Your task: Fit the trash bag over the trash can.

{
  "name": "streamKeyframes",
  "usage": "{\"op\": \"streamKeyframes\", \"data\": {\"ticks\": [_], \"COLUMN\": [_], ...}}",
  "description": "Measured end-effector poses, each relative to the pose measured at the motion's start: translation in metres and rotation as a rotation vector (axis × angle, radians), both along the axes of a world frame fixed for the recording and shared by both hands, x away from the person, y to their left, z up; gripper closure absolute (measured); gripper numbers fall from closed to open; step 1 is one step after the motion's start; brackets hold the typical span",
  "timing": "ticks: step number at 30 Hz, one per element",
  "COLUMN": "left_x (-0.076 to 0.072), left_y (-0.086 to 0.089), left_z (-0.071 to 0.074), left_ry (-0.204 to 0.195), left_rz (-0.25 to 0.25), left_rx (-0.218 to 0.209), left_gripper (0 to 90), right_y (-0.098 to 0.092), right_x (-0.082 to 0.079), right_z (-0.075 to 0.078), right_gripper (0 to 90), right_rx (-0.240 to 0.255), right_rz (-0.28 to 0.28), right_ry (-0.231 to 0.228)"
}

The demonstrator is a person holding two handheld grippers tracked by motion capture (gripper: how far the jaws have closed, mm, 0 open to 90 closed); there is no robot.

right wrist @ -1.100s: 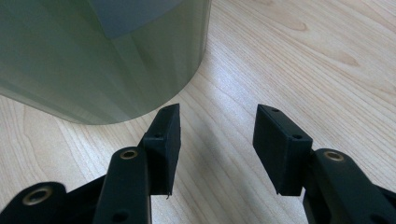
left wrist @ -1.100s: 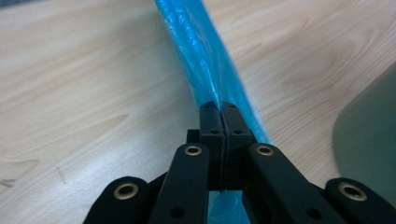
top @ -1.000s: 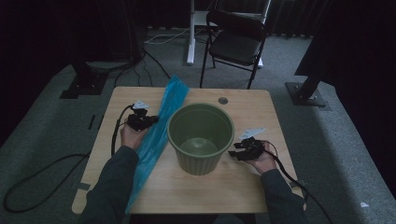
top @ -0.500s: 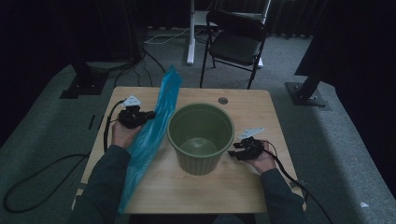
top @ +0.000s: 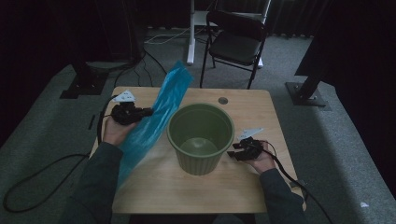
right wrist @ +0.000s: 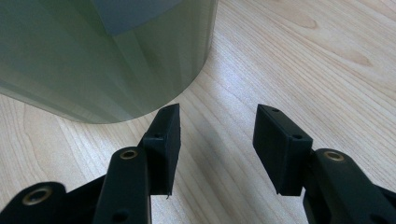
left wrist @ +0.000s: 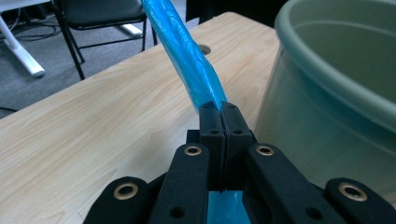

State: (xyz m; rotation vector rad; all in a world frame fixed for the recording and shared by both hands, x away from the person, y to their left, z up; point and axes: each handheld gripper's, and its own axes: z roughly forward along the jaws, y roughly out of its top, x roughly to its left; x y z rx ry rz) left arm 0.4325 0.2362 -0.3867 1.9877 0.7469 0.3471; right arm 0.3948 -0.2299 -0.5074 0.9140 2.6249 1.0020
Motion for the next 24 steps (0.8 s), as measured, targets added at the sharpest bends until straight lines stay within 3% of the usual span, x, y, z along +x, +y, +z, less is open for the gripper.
{"op": "streamKeyframes", "data": {"ticks": [16,24], "left_x": [-0.009,-0.020], "left_y": [0.009,0.012], "left_z": [0.026,0.040], "left_ry": [-0.021,-0.037], "left_rz": [-0.071,-0.130], "left_rx": [-0.001,-0.011], "left_gripper": [89.0,88.9], "right_y": [-0.001,0.000], "right_x": [0.000,0.000], "right_z": [0.001,0.001], "right_gripper": [50.6,50.7], "right_rx": [0.003,0.001], "right_rz": [-0.001,0.001], "right_ry": [-0.002,-0.003]}}
